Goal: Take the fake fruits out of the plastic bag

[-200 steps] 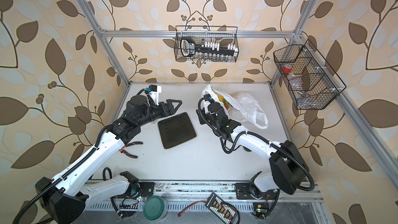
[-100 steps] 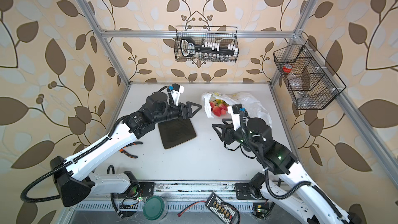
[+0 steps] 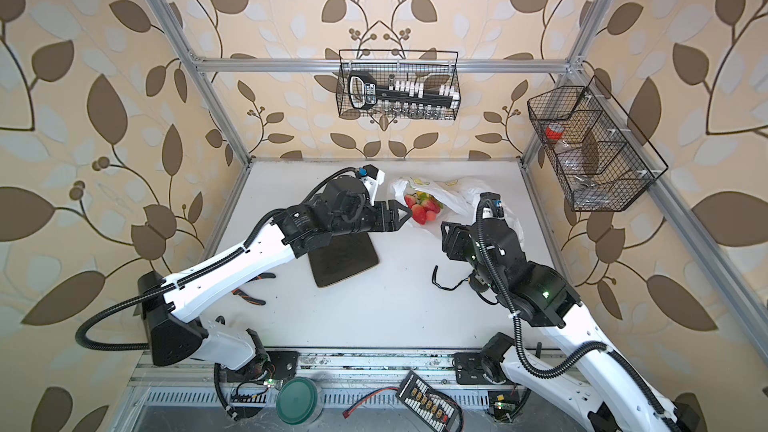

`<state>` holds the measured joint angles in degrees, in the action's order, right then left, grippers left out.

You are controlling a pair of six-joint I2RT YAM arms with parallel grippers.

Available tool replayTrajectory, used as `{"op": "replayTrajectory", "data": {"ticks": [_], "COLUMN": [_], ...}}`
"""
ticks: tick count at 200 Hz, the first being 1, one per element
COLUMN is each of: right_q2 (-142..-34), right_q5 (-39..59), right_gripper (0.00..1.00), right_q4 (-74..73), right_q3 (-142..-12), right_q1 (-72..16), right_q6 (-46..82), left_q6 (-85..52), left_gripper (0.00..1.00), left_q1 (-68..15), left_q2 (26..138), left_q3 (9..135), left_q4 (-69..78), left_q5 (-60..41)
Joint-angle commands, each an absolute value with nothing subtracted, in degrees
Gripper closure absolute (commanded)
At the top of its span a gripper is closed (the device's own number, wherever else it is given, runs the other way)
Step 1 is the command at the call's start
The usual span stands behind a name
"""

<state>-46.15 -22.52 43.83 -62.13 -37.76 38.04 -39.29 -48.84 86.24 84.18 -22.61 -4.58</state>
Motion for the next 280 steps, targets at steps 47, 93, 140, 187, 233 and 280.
{"op": "replayTrajectory", "data": {"ticks": [47,93,140,187,233,280], "right_q2": [-51.5,-53.3,-56.2,-62.8,-66.9,-65.4], "right_q5": [-21.8,-12.5,-5.2,-0.6,2.1,3.8], "right_gripper": [0.38,0.44,0.55,0.64,0.70,0.76], "right_q4": [34.9,25.9,25.5,20.9,12.5,9.8], "right_q3": [-59.9,-57.5,-56.4,-56.2,-52.3,-48.3], "right_q1": [-37.8,-37.7,-37.8,-37.8,-37.8,-38.0], "right_q6": [29.6,-3.2,-36.2,-43.8,-46.1,-48.6], "left_q6": [-37.4,-32.3,-30.2,-31.4,-31.9,-31.0], "left_gripper": [0.88,1.00,1.00,1.00,1.00,1.00], "left_q1": [-49.4,-49.1,-49.0,-49.0,-49.0,-49.0], "left_q2": [90.6,81.6,75.3,70.1,67.6,67.1], "left_q3": [88.2,78.9,72.9,67.2,64.7,64.9], "left_q4": [-26.5,-23.2,-21.8,-20.8,-20.8,-21.3], "left_q5": [5.2,7.2,2.9,1.1,1.4,1.1]}}
